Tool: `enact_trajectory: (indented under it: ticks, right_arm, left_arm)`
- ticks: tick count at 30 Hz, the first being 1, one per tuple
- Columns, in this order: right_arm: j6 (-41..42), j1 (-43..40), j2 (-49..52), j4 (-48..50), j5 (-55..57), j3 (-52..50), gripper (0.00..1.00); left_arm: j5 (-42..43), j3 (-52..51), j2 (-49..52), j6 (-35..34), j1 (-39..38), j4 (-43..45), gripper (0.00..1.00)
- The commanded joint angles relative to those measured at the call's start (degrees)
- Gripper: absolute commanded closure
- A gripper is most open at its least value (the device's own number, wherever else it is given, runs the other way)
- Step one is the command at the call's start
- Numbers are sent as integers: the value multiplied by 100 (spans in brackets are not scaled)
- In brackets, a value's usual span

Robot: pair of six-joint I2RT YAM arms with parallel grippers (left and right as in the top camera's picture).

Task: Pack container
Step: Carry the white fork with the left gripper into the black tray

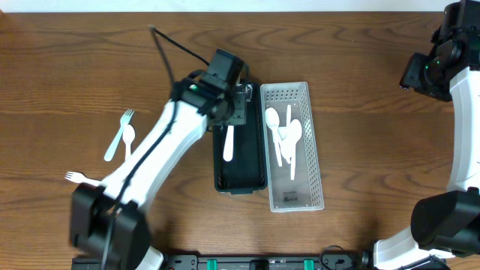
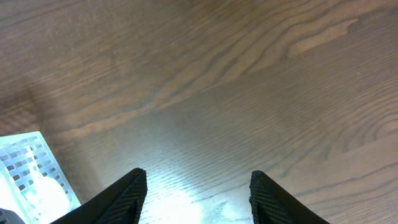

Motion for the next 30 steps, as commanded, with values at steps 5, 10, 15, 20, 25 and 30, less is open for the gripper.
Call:
enact_trajectory:
  ticks: [5, 10, 15, 20, 25, 30]
  right_arm:
    - [-101, -9, -13, -48, -127, -7, 43]
    - [-101, -9, -13, -48, -127, -9, 43]
    - [-101, -9, -13, -48, -125, -7, 43]
    - [-101, -9, -13, -46, -122, -9, 43]
    - [-101, -9, -4, -17, -125, -9, 42]
    - [-101, -9, -2, -9, -125, -13, 42]
  left_arm:
    - [-7, 83, 815, -98, -203, -13, 84]
    - [-7, 92, 796, 31, -205, -31, 51]
    - [-50, 155, 339, 380, -192, -39, 34]
    - [-986, 177, -713, 39, 90, -262, 0]
    - [-1694, 177, -1672, -1318, 1263, -1154, 2]
    - [-1681, 155, -2076, -2273, 3195, -1943, 2]
